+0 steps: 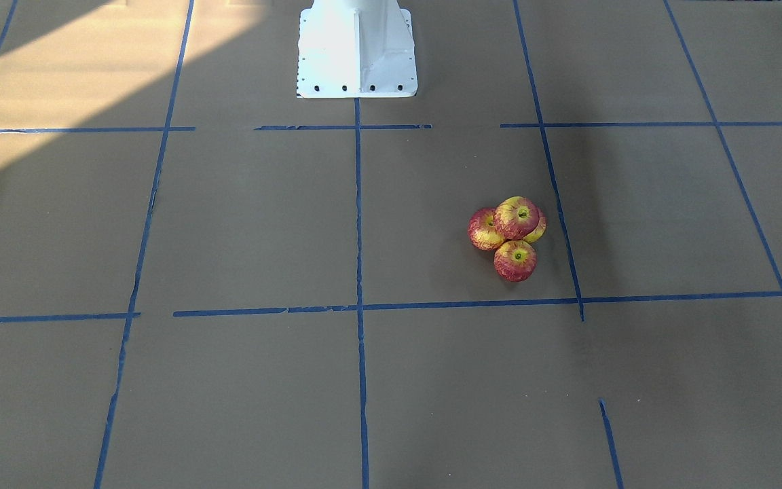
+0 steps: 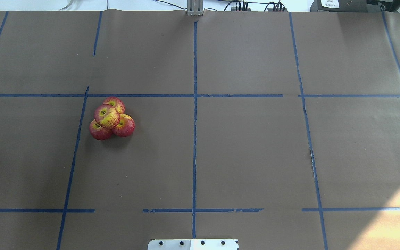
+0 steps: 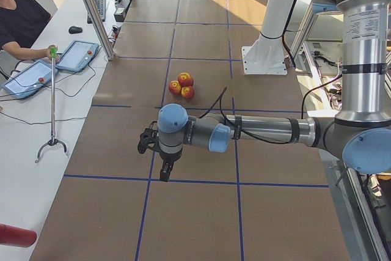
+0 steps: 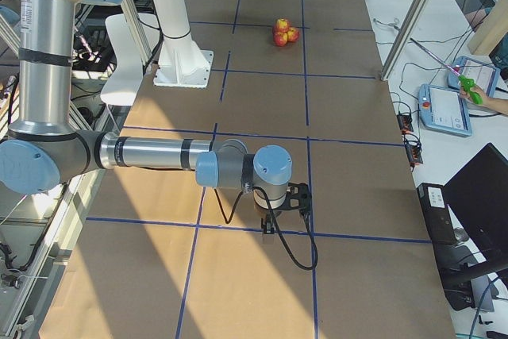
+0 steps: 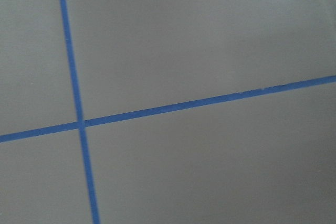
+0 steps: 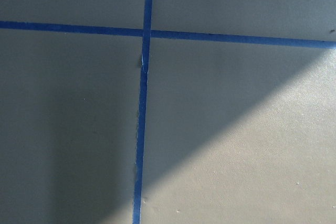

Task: Stack apples

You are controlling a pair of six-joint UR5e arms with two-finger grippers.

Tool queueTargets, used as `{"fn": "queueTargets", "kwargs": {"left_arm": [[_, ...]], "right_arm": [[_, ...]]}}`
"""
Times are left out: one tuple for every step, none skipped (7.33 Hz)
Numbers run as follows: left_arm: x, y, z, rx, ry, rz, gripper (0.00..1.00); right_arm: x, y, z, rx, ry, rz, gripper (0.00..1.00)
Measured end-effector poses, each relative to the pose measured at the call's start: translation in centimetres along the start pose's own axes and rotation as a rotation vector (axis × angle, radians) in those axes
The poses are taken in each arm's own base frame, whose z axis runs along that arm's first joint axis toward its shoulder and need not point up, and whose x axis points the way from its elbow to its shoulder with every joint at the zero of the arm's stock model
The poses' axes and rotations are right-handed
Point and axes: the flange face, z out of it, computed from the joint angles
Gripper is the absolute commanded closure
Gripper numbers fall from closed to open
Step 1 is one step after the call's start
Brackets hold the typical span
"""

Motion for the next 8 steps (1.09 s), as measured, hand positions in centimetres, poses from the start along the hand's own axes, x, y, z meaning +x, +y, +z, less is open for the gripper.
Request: {"fn": "queueTargets", "kwargs": {"left_arm": [[-2.2, 0.6, -0.6, -0.019, 0.009, -0.003, 0.0], [-3.3, 0.8, -0.9, -0.044, 0.017, -0.023, 0.0], [-3.6, 0.5, -1.1, -0.09, 0.027, -0.062, 0.0], [-3.7, 0.3, -1.4, -0.132, 0.037, -0.096, 0.0], [-3.9, 0.7, -1.2, -0.152, 0.043, -0.111, 0.0], [-4.1, 1.0, -1.1, -0.151, 0.042, -0.105, 0.0], [-4.2, 1.1, -1.0, -0.135, 0.038, -0.09, 0.0], [-4.2, 1.3, -0.9, -0.117, 0.035, -0.073, 0.0]], "right_arm": [[0.0, 0.0, 0.0, 0.0, 0.0, 0.0, 0.0], [0.0, 0.0, 0.0, 0.0, 0.0, 0.0, 0.0], [0.0, 0.0, 0.0, 0.0, 0.0, 0.0, 0.0], [0.0, 0.0, 0.0, 0.0, 0.0, 0.0, 0.0], [0.0, 0.0, 0.0, 0.0, 0.0, 0.0, 0.0], [0.0, 0.0, 0.0, 0.0, 0.0, 0.0, 0.0], [0.0, 0.0, 0.0, 0.0, 0.0, 0.0, 0.0], [0.0, 0.0, 0.0, 0.0, 0.0, 0.0, 0.0]]}}
